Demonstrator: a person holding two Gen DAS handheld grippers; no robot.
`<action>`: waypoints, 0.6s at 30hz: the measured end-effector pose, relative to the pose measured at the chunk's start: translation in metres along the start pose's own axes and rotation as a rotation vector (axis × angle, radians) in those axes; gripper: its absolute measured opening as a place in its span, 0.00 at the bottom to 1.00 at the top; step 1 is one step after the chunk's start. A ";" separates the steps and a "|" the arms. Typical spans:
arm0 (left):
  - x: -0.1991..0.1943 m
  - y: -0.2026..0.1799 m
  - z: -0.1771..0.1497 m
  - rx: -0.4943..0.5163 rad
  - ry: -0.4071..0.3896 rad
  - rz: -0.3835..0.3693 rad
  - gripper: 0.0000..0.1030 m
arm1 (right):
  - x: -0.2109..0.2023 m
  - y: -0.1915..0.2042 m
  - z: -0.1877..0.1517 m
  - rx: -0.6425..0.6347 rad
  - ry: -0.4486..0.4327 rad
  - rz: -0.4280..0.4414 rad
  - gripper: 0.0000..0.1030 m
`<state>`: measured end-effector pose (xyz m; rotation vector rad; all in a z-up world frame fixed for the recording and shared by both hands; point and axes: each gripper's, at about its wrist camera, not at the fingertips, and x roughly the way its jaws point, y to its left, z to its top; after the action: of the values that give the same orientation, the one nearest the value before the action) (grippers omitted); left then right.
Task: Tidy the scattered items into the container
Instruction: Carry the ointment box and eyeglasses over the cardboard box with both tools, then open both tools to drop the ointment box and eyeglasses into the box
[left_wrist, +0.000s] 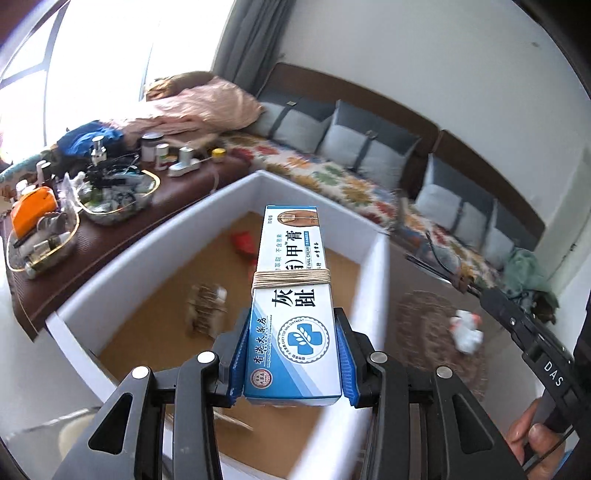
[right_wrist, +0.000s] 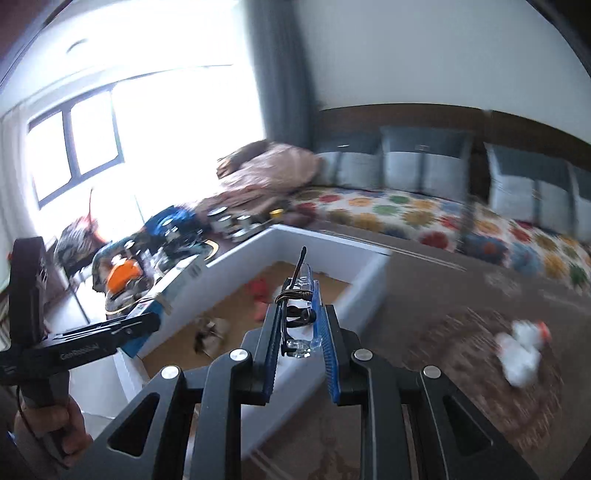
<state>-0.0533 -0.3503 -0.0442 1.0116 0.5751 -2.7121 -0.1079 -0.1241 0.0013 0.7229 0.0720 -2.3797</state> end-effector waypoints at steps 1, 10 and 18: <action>0.007 0.008 0.005 -0.003 0.012 0.009 0.40 | 0.018 0.008 0.006 -0.005 0.015 0.019 0.21; 0.085 0.044 0.039 -0.078 0.126 0.044 0.40 | 0.153 0.033 0.031 0.122 0.179 0.122 0.21; 0.153 0.052 0.027 -0.147 0.366 0.138 0.79 | 0.233 0.027 0.002 0.216 0.433 0.162 0.36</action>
<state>-0.1678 -0.4156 -0.1414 1.4592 0.7215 -2.3397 -0.2428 -0.2783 -0.1135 1.2878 -0.0608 -2.0608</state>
